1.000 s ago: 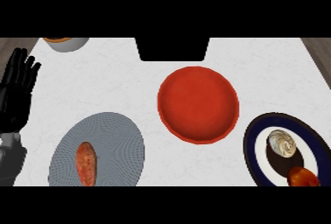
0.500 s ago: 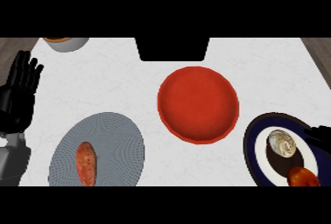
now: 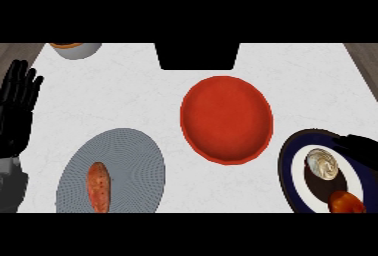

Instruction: Pick the cupcake from the plate and place it in the bowl

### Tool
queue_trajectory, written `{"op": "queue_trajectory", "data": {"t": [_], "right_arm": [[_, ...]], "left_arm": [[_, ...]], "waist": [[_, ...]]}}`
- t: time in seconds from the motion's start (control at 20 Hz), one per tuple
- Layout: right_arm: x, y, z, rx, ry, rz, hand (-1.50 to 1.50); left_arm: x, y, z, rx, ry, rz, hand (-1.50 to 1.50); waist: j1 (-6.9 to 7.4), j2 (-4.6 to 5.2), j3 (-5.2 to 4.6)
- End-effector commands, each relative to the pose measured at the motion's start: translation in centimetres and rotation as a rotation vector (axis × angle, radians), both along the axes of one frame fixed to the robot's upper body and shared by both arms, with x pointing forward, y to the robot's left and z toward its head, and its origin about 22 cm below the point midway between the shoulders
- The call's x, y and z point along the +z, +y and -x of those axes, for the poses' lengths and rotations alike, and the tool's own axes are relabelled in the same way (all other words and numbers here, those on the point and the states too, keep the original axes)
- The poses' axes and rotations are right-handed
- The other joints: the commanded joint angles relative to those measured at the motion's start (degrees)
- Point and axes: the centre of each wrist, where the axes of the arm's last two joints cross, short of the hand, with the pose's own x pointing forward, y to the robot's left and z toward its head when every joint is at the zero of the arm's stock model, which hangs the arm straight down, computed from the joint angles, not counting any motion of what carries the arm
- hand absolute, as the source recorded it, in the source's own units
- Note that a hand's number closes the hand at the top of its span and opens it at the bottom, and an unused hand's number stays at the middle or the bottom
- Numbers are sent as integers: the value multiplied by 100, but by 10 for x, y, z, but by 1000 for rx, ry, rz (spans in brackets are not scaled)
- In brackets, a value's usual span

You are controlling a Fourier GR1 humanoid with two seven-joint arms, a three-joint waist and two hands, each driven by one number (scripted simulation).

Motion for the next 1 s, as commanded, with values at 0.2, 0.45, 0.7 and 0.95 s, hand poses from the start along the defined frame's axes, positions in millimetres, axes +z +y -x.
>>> {"op": "queue_trajectory", "data": {"t": [0.2, 0.45, 0.7, 0.95], "right_arm": [[-16, 13, -16, 74, 9, -30, -150], [-18, 19, -19, 54, 27, 9, -150], [-55, 19, -21, 63, 56, 34, -150], [-48, 34, -41, 18, 51, 51, -150]], "left_arm": [[-10, 0, -9, 11, -4, 2, 0], [-6, -11, -7, 4, 1, 7, 0], [-8, 2, -16, 7, 0, 5, 0], [9, -10, 5, -2, -2, 10, 0]], "waist": [[-25, 0, -1], [-36, -4, -2], [-27, 4, -1], [6, -7, 0]]}}
